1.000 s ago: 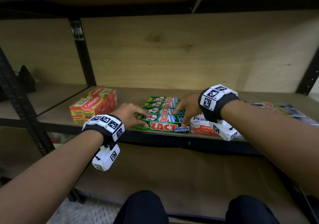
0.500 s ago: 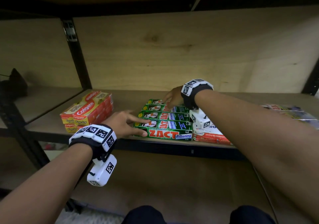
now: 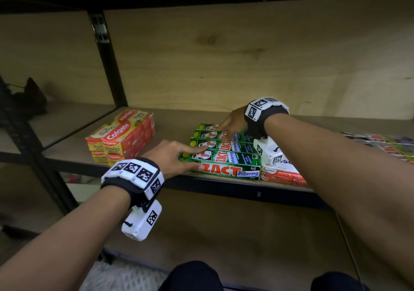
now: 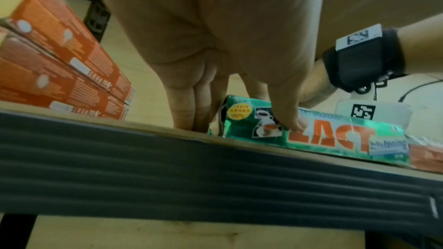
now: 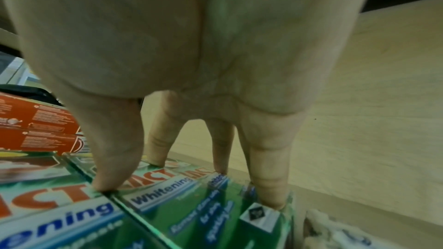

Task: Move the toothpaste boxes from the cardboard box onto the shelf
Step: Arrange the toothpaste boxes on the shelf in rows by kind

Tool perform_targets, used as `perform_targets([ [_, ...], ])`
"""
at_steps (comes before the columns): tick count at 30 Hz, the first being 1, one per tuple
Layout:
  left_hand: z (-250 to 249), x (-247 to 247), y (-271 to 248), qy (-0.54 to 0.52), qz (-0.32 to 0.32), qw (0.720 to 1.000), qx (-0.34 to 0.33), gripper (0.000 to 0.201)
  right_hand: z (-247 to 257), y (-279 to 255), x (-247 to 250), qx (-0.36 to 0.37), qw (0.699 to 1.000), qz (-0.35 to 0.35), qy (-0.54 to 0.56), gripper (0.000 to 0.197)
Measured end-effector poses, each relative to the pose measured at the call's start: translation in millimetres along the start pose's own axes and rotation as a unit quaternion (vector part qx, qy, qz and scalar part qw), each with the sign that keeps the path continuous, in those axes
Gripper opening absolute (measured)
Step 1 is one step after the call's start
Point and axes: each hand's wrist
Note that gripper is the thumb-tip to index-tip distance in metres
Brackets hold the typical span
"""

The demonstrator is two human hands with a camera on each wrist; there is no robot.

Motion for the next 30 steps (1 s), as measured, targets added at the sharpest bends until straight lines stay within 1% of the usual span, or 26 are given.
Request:
perform_targets([
  [3, -7.5, -7.8, -2.9, 0.021, -0.024, 0.999, 0.008, 0.061, -0.1, -1.0, -0.7, 0.007, 1.0, 0.005, -0.023, 0.054],
  [8, -17.6, -17.0, -8.5, 0.012, -0.066, 0.997, 0.026, 0.064, -0.9, -1.9, -3.2, 0.013, 0.999, 0.012, -0.051, 0.055],
  [12, -21.4, -14.8, -9.1, 0.022, -0.087, 0.996, 0.016, 0.063, -0.9, -1.4, -4.0, 0.018, 0.998, 0.02, -0.053, 0.054],
  [15, -21.3, -15.2, -7.9, 0.04, -0.082, 0.996, 0.01, 0.064, -0.5, -2.5, -5.1, 0.024, 0.998, 0.015, -0.05, 0.052],
  [18, -18.3, -16.2, -6.5, 0.042, -0.08, 0.996, 0.011, 0.065, -0.4, -5.3, -5.9, 0.04, 0.998, 0.03, -0.034, 0.05],
  [22, -17.6, -16.4, -6.2, 0.048, -0.079, 0.996, 0.008, 0.065, -0.3, -11.0, -3.8, 0.051, 0.998, 0.027, -0.034, 0.041],
  [28, -16.5, -14.7, -4.7, 0.053, -0.073, 0.996, 0.012, 0.067, 3.0, -12.4, -0.4, 0.04, 0.999, 0.022, -0.015, 0.045],
  [30, -15.9, -13.9, -3.7, 0.055, -0.072, 0.996, 0.014, 0.068, -0.8, -10.6, -1.2, 0.041, 0.999, 0.014, 0.0, 0.044],
])
Point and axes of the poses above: each hand's wrist, its own y-axis towards the middle knuckle, its own x-axis out of the back of the hand, z = x × y, and after that the axes turned 14 degrees about -z, right-handed
